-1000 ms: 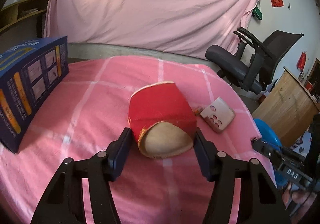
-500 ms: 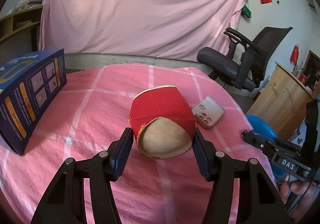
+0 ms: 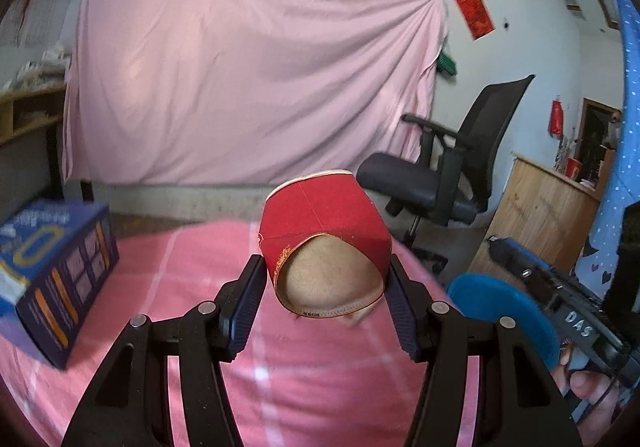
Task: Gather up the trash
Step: 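Carry the red cup and binder clip over the blue basin and open both tools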
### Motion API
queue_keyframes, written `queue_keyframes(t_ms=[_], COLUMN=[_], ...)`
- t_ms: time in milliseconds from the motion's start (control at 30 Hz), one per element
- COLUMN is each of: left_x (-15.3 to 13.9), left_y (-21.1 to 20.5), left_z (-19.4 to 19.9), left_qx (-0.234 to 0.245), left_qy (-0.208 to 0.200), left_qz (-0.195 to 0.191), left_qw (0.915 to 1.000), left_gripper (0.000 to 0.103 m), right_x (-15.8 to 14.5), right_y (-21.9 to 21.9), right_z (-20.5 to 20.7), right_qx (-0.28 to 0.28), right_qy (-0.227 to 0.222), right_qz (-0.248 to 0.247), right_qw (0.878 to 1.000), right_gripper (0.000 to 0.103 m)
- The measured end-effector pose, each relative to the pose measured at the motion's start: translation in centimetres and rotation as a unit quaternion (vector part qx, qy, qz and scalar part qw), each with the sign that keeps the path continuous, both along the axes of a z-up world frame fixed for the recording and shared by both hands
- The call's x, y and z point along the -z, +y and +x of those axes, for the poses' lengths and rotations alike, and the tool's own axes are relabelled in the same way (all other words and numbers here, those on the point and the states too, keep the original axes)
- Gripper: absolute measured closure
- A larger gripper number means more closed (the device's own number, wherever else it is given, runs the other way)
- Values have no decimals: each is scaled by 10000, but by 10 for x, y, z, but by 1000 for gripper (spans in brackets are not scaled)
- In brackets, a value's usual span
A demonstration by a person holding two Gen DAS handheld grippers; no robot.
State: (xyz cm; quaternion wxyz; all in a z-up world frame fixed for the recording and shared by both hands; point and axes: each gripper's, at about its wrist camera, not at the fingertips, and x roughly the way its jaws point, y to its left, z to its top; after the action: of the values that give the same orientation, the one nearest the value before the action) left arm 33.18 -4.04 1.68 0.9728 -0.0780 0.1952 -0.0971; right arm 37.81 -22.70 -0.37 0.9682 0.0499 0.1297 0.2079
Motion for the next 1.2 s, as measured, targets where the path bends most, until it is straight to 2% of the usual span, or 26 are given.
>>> queue_keyframes(t_ms=[133, 267, 500, 800, 1067, 1200], left_x=[-16, -27, -35, -33, -15, -5], left_y=[-19, -42, -88, -148, -191, -200], left_z=[-5, -6, 1, 13, 29, 34], left_qx=[143, 417, 981, 1489, 1789, 1906], left_qy=[-429, -723, -901, -809, -341, -102], left_qz=[194, 314, 456, 544, 581, 546], left_qw=[9988, 9960, 9900, 9840, 9816, 9801], left_gripper=[50, 50, 50, 50, 50, 50], right_x=[-13, -22, -28, -20, -5, 4], right_y=[-15, -34, -75, -120, -141, -152], right_z=[-16, -28, -47, -54, -36, -28], right_qx=[287, 648, 1349, 2041, 2507, 2596], right_qy=[-571, -902, -1110, -737, 103, 436], right_qz=[253, 442, 570, 547, 436, 437], right_qw=[9976, 9928, 9830, 9746, 9670, 9637], right_gripper=[53, 53, 53, 53, 53, 53])
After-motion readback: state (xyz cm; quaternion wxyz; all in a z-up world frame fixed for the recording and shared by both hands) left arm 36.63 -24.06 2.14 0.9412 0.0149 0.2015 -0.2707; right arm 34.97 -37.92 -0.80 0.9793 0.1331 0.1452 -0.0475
